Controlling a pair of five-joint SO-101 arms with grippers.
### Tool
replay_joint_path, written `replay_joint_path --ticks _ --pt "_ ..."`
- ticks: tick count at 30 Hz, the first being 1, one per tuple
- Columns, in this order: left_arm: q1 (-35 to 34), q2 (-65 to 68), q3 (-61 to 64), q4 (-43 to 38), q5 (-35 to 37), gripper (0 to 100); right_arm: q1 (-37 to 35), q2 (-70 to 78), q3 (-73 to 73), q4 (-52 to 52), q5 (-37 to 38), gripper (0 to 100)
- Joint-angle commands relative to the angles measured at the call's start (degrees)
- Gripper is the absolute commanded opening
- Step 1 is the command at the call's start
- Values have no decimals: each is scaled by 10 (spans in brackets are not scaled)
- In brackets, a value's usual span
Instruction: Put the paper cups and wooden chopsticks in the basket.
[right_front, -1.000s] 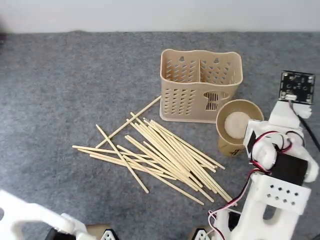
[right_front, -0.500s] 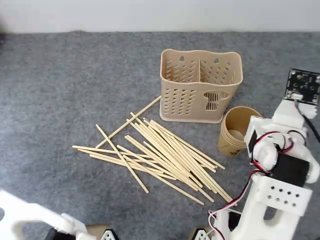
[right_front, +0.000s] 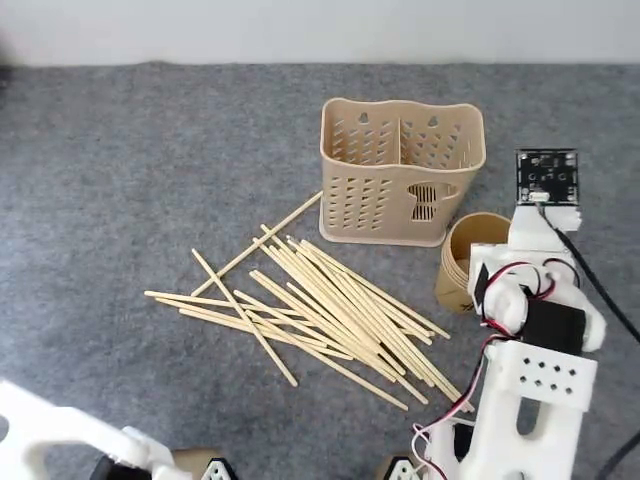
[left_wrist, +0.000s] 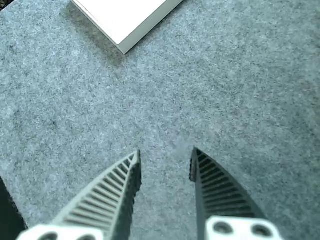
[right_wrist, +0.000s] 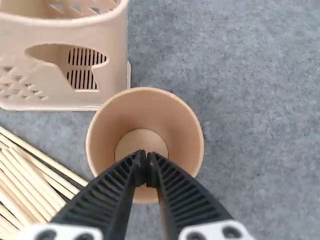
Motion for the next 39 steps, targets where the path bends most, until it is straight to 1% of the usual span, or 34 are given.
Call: replay_joint_path --ticks 1,8,10,12,14,18,23,30,32,34,36,39 --pt "18 -8 -7 -10 1 160 0 -12 -4 -7 13 8" --pt "59 -8 15 -10 2 160 -6 -45 -4 9 14 27" --pt "68 -8 15 -10 4 160 -17 -49 -7 29 14 82" --pt "71 -8 15 -10 4 159 -47 -49 -7 57 14 148" --pt "74 -7 16 -10 4 158 -85 -45 -7 74 14 184" --pt "73 -7 31 -11 4 158 -134 -16 -7 55 11 160" --pt "69 -7 43 -13 3 158 -135 61 -8 3 13 158" --pt "73 -7 68 -13 4 158 -134 164 -9 -29 14 150" --pt "73 -7 81 -14 4 158 -134 166 -9 -28 14 99" --pt "73 -7 88 -14 4 159 -134 158 -15 -28 14 4" --pt "73 -7 94 -14 4 159 -128 146 -24 -23 15 26" --pt "74 -7 106 -14 4 159 -105 125 -46 -24 16 8"
